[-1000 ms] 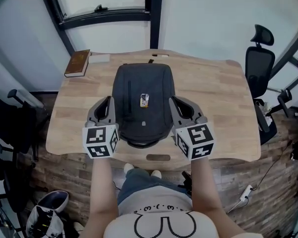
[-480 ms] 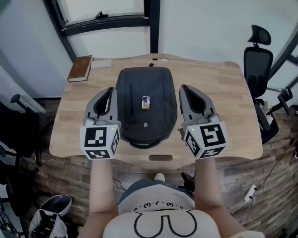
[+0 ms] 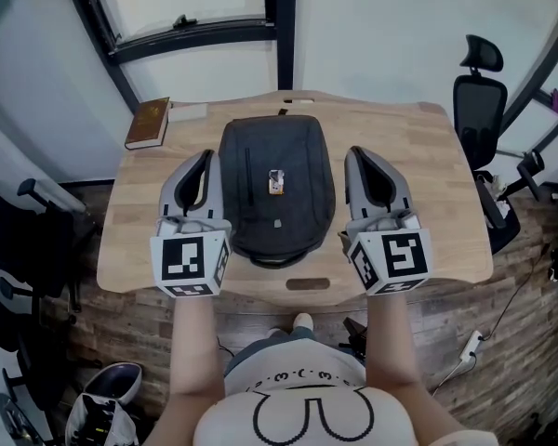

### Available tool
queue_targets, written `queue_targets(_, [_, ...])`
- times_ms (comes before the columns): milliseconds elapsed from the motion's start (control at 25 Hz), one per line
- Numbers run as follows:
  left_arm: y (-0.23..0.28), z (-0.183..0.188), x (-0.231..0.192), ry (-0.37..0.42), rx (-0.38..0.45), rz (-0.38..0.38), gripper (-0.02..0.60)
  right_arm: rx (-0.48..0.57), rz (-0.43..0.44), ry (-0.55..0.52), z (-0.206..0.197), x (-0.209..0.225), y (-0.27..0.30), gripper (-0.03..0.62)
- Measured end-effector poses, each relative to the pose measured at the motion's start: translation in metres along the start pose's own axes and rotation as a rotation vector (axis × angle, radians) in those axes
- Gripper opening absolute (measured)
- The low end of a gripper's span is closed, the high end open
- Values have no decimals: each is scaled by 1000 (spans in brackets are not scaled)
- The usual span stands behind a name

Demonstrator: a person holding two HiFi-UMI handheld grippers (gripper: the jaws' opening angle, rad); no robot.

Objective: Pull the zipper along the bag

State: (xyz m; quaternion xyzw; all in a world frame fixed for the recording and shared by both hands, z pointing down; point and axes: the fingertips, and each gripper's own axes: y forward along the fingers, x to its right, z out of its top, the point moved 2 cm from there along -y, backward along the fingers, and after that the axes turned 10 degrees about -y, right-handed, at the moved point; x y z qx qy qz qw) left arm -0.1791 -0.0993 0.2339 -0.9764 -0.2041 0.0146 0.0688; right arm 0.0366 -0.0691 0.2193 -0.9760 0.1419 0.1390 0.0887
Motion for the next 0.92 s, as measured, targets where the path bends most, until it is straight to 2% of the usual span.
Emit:
queue_targets(280, [-12,14,-2,11,79,-3,18,53,-20,-49,15,-9,-7,51])
queue_targets(920, [-35,11,-19,7,92,42,18,6,-24,-63,6,-23,-14,51])
